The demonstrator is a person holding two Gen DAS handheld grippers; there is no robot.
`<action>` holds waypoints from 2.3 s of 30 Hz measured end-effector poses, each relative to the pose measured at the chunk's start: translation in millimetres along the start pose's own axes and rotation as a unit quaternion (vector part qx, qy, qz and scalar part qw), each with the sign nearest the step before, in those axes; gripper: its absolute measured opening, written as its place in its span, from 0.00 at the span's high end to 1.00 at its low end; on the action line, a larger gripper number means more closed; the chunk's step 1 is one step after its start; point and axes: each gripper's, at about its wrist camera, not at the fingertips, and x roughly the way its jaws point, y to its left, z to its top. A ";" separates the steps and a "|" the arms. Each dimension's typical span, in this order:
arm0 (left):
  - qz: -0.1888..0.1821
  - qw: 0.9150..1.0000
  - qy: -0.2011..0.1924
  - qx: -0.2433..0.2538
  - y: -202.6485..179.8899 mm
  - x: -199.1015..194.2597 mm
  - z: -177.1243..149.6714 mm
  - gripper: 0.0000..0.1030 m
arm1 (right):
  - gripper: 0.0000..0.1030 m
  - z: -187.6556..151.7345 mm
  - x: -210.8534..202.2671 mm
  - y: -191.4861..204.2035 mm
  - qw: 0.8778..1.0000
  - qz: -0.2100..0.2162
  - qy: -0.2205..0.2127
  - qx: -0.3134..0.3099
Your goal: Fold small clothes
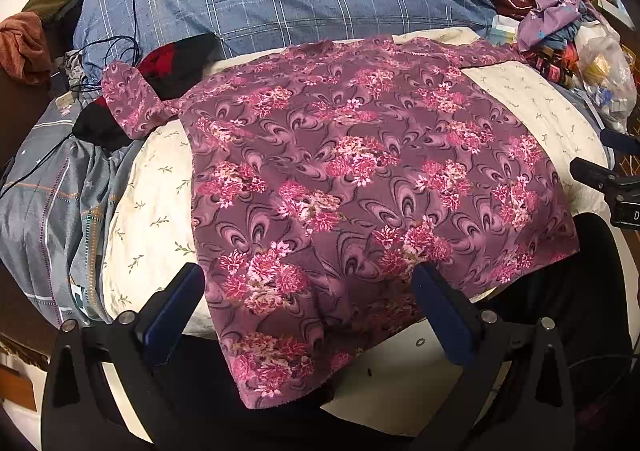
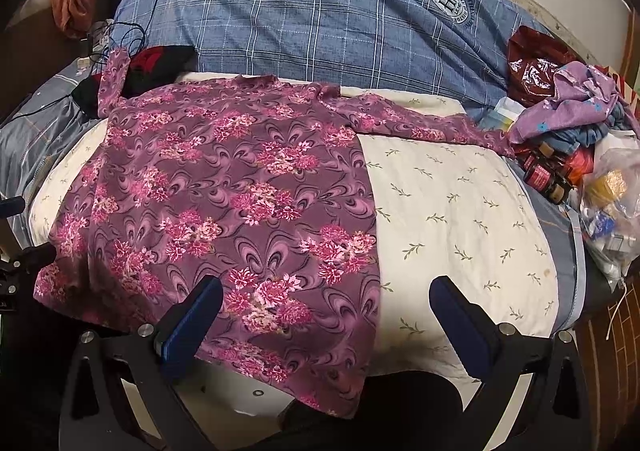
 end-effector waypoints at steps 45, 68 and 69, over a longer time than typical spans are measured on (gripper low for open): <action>-0.066 0.946 0.153 -0.277 180.5 208.1 155.3 0.84 | 0.96 157.2 241.1 -85.4 0.990 0.067 0.067 0.102; -0.183 0.933 0.206 -0.231 107.7 99.9 -4.2 0.99 | 0.96 -11.8 102.9 -69.0 0.969 0.182 0.091 0.140; -0.197 0.928 0.205 -0.243 113.9 95.0 -7.0 0.97 | 0.96 -12.0 100.5 -70.2 0.970 0.181 0.089 0.138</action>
